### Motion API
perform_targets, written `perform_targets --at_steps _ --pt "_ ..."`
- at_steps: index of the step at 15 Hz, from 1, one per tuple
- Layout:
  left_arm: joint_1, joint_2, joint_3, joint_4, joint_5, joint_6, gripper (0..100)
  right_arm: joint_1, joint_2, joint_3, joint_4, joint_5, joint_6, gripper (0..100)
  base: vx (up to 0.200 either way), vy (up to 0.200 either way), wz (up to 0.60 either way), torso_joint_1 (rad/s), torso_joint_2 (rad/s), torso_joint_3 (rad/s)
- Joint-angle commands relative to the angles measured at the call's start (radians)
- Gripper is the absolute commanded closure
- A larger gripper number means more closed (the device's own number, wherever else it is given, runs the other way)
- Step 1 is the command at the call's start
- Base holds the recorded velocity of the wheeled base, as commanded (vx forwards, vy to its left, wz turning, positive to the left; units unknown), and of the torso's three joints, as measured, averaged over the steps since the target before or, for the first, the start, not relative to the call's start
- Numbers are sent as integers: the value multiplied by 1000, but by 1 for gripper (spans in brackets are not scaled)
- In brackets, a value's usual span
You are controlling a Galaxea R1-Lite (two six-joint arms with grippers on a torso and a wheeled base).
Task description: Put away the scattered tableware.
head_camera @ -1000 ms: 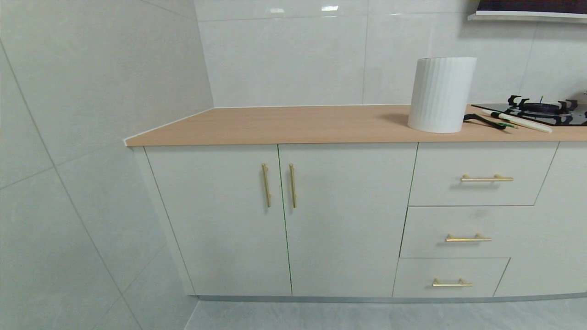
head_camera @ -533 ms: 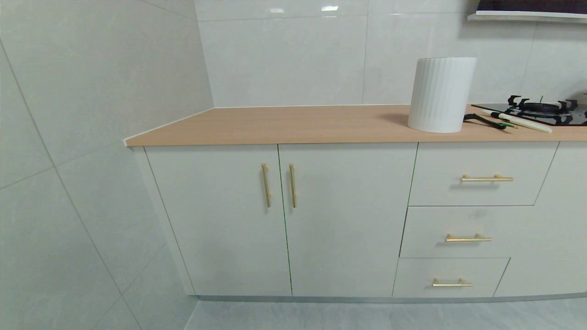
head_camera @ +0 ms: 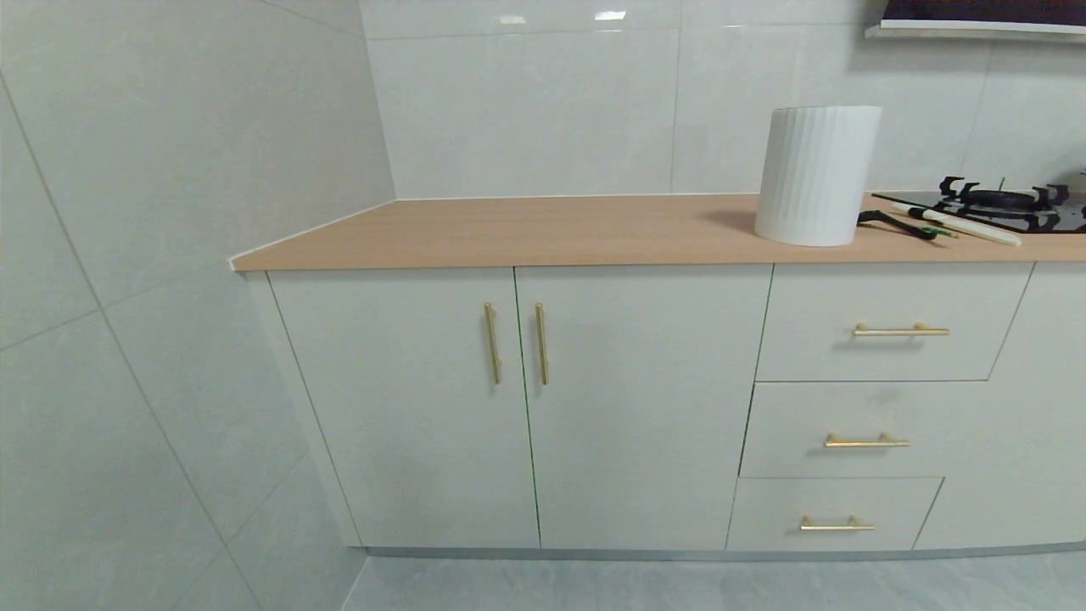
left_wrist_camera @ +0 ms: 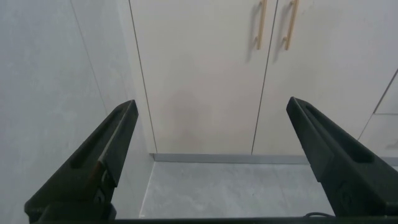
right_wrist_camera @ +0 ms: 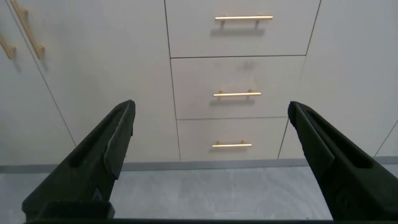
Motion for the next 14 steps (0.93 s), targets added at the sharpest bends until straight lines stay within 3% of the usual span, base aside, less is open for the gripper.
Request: perform_targets --at_steps 1,14 --pt "0 0 0 0 0 1 0 1 2 0 0 0 0 0 0 -200 0 2 2 -2" --pt "0 0 0 0 0 0 0 1 2 0 0 0 0 0 0 -200 0 3 3 1"
